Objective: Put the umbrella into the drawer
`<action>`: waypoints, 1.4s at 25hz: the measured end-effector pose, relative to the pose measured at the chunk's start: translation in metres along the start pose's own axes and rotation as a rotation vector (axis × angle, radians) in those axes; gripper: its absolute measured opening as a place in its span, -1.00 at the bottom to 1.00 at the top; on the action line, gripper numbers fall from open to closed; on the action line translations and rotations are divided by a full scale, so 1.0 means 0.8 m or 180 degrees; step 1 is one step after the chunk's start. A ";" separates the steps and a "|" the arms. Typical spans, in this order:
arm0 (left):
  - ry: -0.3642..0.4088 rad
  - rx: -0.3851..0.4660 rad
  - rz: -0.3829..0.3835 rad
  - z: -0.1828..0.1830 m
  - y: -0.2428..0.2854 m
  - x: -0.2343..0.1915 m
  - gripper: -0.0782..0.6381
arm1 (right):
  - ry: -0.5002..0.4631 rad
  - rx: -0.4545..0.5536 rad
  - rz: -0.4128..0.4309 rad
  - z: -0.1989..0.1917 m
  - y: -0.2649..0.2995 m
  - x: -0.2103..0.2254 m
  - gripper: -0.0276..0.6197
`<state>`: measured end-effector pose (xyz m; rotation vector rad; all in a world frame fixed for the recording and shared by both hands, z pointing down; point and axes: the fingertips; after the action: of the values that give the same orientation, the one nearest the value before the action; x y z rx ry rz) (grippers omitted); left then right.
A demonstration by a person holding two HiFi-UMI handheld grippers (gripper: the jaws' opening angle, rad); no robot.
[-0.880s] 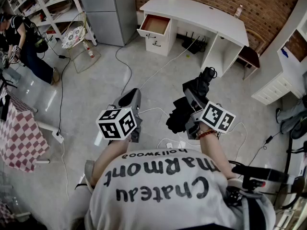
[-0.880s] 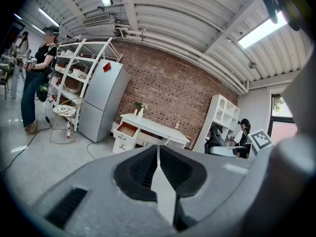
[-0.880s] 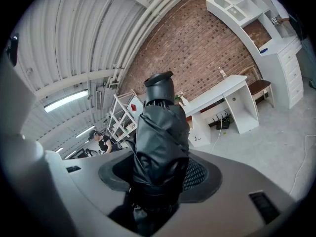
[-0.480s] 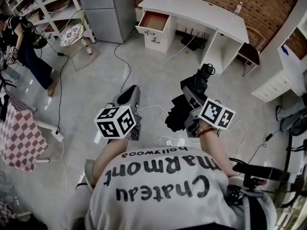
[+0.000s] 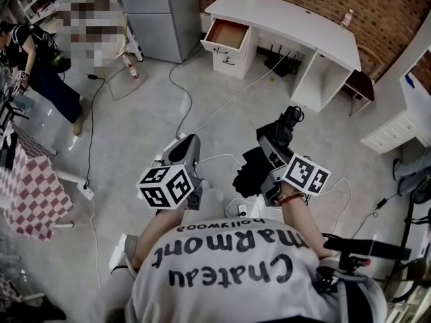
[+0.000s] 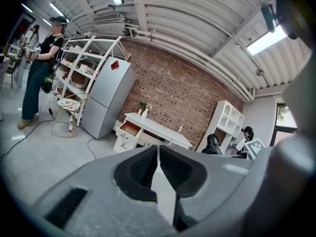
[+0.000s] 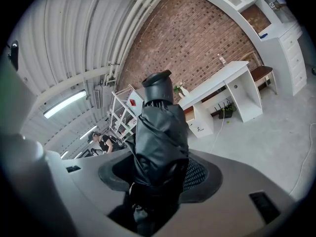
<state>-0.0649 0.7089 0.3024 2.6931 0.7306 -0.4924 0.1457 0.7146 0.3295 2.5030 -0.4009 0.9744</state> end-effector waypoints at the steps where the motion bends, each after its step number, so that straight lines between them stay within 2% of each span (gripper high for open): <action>1: -0.0028 0.0002 -0.0018 0.002 0.007 -0.005 -0.70 | 0.0001 -0.0038 -0.0031 -0.003 0.008 0.003 -0.21; 10: -0.0030 -0.0092 -0.0275 0.041 0.116 -0.048 -0.70 | 0.0085 -0.0059 -0.0212 0.037 0.095 0.020 -0.21; 15: 0.0012 -0.0097 -0.0356 0.093 0.176 -0.089 -0.70 | 0.0095 0.0012 -0.0270 0.076 0.162 0.010 -0.21; 22: 0.0020 -0.0080 -0.0477 0.166 0.246 -0.148 -0.70 | 0.0189 0.0255 -0.0146 0.134 0.241 -0.027 -0.21; 30: -0.0002 -0.0202 -0.0613 0.195 0.307 -0.206 -0.70 | 0.0438 0.0549 -0.0067 0.171 0.309 -0.043 -0.21; 35: 0.0012 -0.0243 -0.0730 0.203 0.338 -0.220 -0.70 | 0.0672 0.0641 -0.0076 0.178 0.335 -0.032 -0.21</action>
<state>-0.1032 0.3505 0.2823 2.5535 1.0446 -0.5021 0.0997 0.4161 0.2923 2.5372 -0.2159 1.3121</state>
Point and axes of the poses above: the fingertips, and each gripper's own axes: y forward along the fingers, x to its right, z out of its top, and after that the axes turned 3 degrees about y, right-handed
